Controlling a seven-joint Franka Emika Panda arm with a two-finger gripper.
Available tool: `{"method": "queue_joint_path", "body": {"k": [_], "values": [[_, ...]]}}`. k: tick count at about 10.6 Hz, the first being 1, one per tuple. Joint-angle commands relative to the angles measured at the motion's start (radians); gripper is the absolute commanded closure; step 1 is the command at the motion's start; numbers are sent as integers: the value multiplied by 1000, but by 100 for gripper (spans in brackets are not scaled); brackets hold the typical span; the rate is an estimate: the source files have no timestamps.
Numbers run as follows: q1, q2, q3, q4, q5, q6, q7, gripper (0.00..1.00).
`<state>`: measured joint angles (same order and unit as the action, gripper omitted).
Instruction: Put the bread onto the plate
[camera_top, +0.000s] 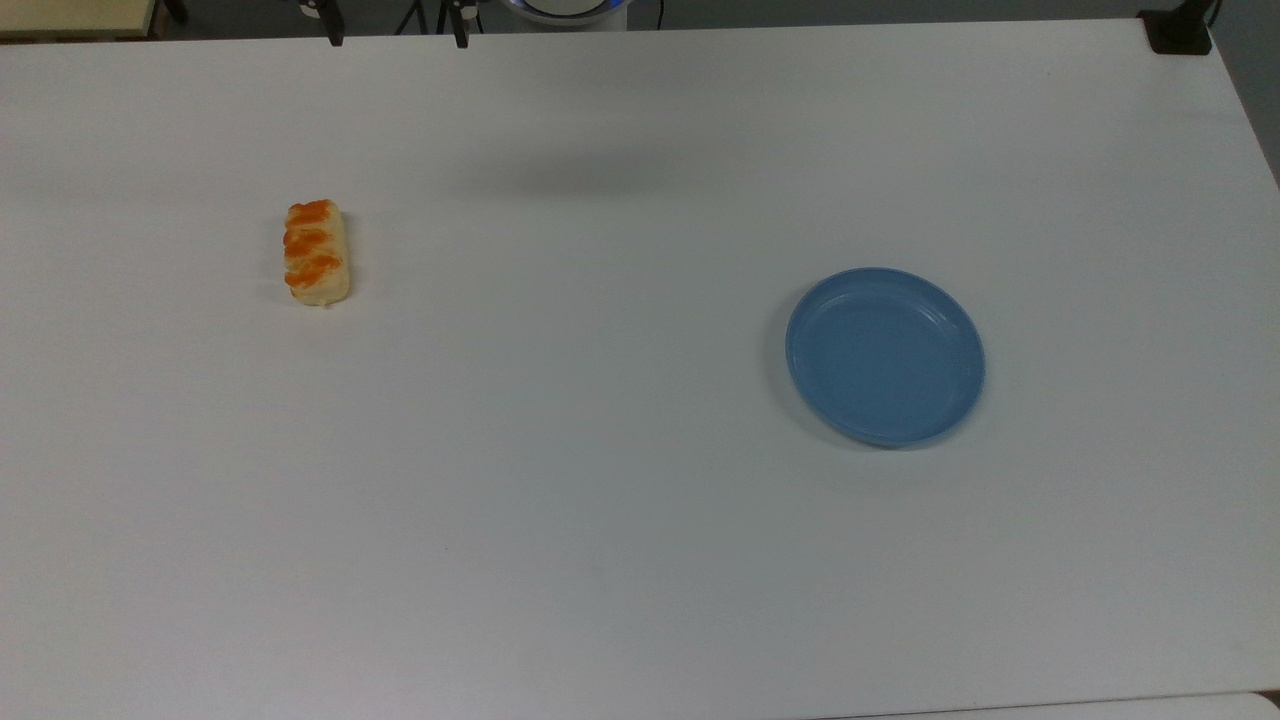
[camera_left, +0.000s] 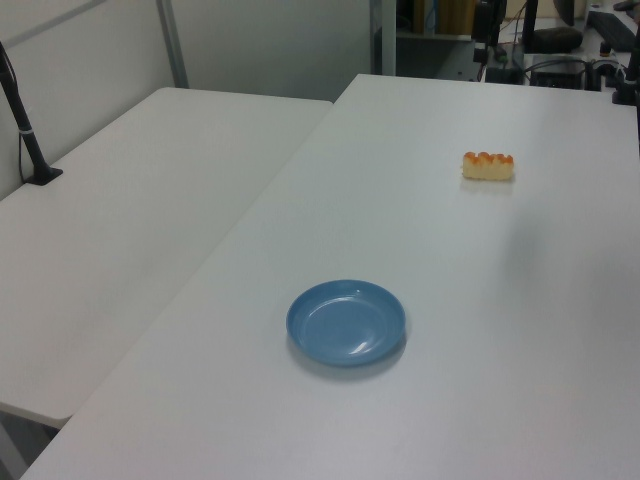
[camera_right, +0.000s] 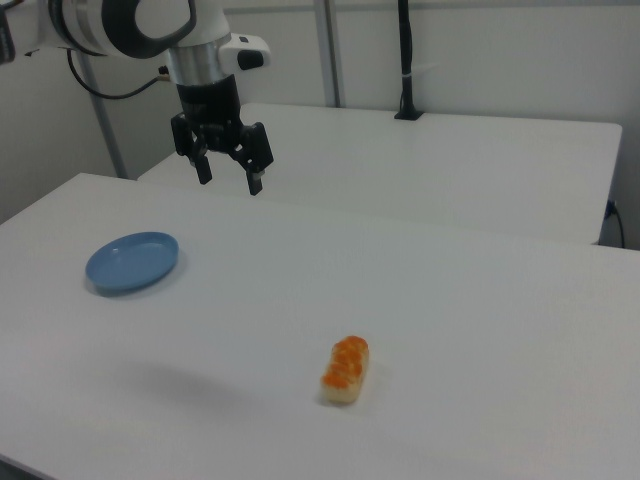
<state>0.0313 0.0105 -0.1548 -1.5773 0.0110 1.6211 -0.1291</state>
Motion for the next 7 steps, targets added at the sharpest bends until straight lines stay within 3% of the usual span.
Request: {"method": "queue_joint_path", "body": {"k": [1,7], "values": [[3,-26,-3,-33,13,34,17,0],[2,-27,-3,-33,14,33,17,0]]}}
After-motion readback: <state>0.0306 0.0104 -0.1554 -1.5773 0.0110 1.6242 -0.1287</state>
